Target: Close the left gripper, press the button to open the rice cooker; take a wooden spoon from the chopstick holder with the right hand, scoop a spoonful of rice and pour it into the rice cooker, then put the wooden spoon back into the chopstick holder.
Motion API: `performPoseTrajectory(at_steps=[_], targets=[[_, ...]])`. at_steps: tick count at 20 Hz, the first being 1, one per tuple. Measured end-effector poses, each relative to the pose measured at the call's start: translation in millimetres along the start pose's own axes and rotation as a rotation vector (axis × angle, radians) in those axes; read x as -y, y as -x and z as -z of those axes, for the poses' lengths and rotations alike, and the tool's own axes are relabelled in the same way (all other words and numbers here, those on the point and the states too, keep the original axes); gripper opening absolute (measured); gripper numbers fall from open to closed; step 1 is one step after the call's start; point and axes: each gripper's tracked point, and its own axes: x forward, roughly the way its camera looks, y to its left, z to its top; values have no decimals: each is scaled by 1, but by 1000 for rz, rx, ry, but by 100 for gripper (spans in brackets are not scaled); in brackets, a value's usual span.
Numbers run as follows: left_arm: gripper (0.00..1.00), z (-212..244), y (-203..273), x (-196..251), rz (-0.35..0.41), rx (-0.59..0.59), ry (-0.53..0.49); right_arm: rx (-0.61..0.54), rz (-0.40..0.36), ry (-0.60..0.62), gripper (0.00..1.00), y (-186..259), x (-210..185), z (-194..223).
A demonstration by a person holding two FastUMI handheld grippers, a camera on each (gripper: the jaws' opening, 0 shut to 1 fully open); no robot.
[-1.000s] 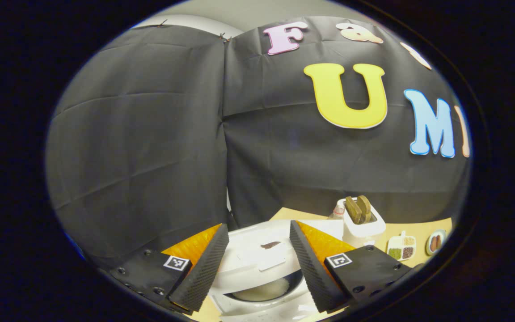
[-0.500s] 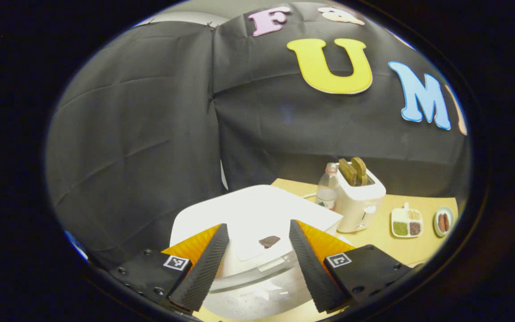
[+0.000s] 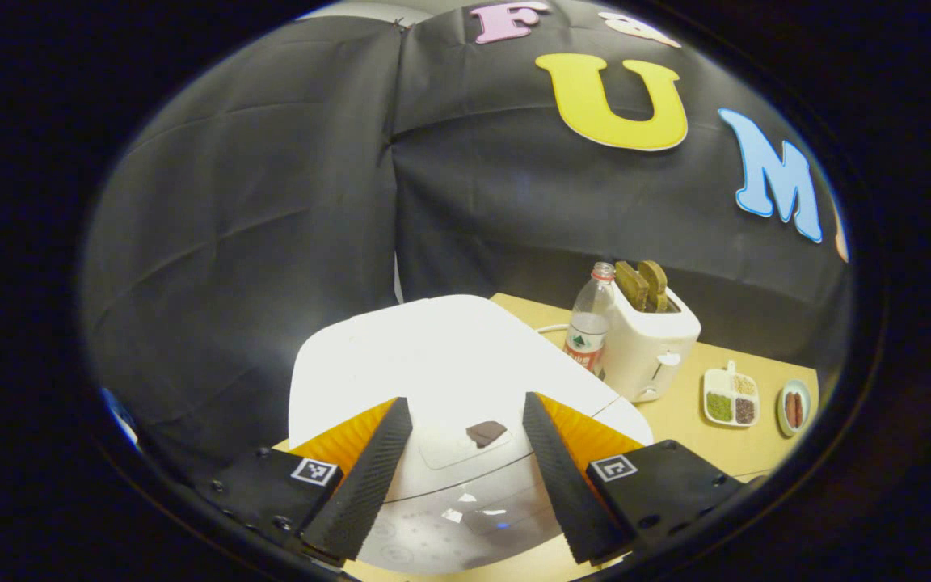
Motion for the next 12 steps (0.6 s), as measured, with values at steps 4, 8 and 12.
performPoseTrajectory(at_steps=[4, 8, 12], targets=[[98, -11, 7, 4, 49, 52, -43, 16, -28, -4, 96, -1, -17, -15], [98, -48, 26, 14, 116, 206, -48, 53, -60, -13, 96, 3, -35, -37], [97, -72, 62, 25, 193, 305, -22, 63, -49, -6, 97, 7, -38, -49]])
